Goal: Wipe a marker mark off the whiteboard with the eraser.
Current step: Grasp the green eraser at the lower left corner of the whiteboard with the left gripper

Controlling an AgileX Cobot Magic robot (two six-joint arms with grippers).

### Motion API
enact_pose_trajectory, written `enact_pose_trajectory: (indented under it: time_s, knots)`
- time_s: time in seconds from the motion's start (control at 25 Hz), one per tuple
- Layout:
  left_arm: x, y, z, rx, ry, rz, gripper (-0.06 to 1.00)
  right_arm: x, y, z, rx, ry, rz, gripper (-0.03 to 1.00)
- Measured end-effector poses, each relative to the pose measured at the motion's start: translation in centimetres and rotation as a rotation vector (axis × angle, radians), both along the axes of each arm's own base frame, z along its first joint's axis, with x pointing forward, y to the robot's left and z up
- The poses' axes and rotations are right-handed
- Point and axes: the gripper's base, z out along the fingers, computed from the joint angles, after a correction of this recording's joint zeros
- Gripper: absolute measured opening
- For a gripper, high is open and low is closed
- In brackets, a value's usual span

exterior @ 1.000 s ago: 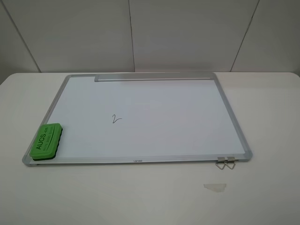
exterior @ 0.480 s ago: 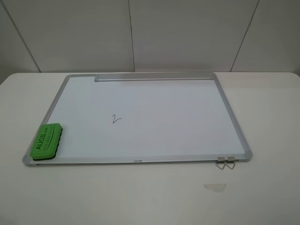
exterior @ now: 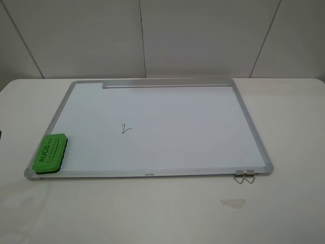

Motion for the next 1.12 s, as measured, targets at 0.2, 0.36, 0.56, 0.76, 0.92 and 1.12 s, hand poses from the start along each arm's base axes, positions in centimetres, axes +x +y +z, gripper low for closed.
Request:
enact_pose_trajectory:
  time_s: [0.2,0.36,0.56,0.76,0.92,1.12]
  knots:
    - [2.3,-0.1,-2.5,0.002,0.063,-0.001,0.76,0.0,0.0,0.0,0.000,0.000,0.000,0.82]
    - [3.9,-0.2,-4.8,0.000,0.113,-0.001,0.76,0.0,0.0,0.0,0.000,0.000,0.000,0.82]
    - [5.6,-0.5,-6.9,-0.035,0.097,-0.010,0.76,0.0,0.0,0.0,0.000,0.000,0.000,0.82]
    - [6.9,-1.1,-8.6,-0.090,0.078,-0.028,0.76,0.0,0.0,0.0,0.000,0.000,0.000,0.82]
    - [7.6,-1.2,-10.1,-0.096,0.085,-0.033,0.76,0.0,0.0,0.0,0.000,0.000,0.000,0.82]
    - [8.4,-1.3,-12.1,-0.101,0.097,-0.032,0.76,0.0,0.0,0.0,0.000,0.000,0.000,0.82]
